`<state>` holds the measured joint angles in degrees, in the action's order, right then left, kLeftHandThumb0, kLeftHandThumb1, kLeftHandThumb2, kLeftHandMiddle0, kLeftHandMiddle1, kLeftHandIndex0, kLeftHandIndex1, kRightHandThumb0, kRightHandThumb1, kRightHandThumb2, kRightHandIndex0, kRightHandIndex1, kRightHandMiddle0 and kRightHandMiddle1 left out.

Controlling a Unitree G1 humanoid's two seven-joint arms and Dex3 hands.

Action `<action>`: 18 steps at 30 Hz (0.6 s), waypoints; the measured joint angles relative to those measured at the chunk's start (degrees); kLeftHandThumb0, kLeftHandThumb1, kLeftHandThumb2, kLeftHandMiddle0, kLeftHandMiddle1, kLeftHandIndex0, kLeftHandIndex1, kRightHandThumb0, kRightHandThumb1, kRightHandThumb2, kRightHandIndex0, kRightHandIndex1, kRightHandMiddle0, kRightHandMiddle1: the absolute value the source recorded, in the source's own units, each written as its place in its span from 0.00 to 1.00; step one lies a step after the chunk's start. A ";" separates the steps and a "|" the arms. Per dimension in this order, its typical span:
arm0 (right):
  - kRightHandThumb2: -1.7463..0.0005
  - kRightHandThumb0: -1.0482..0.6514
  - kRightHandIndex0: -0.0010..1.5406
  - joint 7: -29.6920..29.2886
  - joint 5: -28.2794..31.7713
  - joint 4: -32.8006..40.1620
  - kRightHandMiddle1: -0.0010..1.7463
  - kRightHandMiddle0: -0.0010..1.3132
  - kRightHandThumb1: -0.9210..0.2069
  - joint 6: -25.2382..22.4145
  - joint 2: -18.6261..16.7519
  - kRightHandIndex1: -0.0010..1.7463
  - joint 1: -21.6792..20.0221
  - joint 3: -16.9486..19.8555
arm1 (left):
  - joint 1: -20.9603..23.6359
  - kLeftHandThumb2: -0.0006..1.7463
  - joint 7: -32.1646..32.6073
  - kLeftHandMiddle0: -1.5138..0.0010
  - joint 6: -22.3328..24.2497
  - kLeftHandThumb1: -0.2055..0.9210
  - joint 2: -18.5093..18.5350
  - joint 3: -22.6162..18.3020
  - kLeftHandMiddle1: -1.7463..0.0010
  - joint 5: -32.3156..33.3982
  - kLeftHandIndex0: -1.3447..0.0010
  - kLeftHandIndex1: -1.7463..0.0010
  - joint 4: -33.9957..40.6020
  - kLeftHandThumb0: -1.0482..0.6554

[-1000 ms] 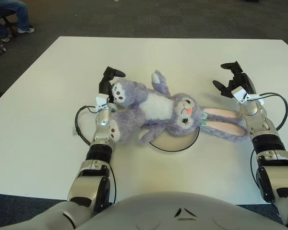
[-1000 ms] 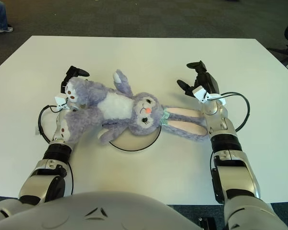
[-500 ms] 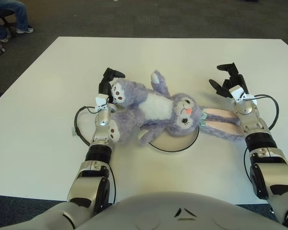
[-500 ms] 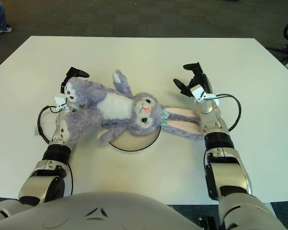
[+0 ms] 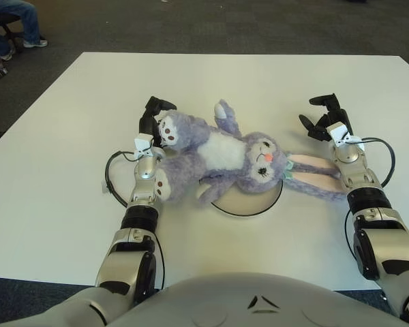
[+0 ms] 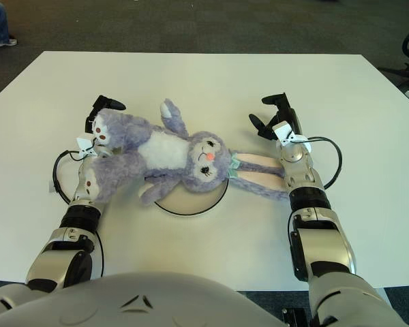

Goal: Put the doll into the plate.

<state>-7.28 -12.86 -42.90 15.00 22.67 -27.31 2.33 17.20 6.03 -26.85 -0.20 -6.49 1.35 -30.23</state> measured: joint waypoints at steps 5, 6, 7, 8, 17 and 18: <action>0.51 0.34 0.38 -0.34 0.68 -0.17 0.78 0.11 0.25 0.40 -0.84 0.94 0.00 0.39 | -0.05 0.63 0.00 0.24 -0.02 0.61 -0.01 -0.30 0.00 0.14 0.64 0.00 0.05 0.37; 0.51 0.34 0.38 -0.36 0.84 -0.11 0.78 0.11 0.25 0.48 -1.07 0.94 0.01 0.42 | -0.08 0.63 0.00 0.24 -0.02 0.61 -0.03 -0.36 0.00 0.20 0.64 0.00 0.13 0.37; 0.48 0.53 0.36 -0.34 1.01 -0.01 0.79 0.11 0.29 0.52 -1.30 0.94 0.01 0.42 | -0.12 0.63 0.00 0.24 -0.02 0.61 -0.06 -0.44 0.00 0.27 0.64 0.00 0.25 0.37; 0.46 0.64 0.35 -0.30 1.17 0.08 0.79 0.12 0.32 0.53 -1.55 0.95 0.01 0.44 | -0.15 0.63 0.00 0.24 -0.02 0.61 -0.11 -0.53 0.00 0.35 0.64 0.00 0.34 0.37; 0.60 0.64 0.22 2.86 5.89 2.32 0.90 0.22 0.16 -0.16 -4.19 0.92 0.84 1.79 | -0.31 0.66 0.59 0.19 -0.41 0.57 -0.34 -1.88 0.00 0.40 0.62 0.00 0.81 0.36; 0.61 0.63 0.21 3.23 6.37 2.68 0.91 0.22 0.15 -0.50 -4.38 0.92 0.96 1.89 | -0.31 0.66 0.59 0.19 -0.64 0.57 -0.31 -1.95 0.00 0.40 0.62 0.00 0.80 0.36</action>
<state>-4.05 -6.48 -40.22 14.50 18.28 -26.36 4.22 16.89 6.62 -27.48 -0.51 -8.43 1.75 -29.43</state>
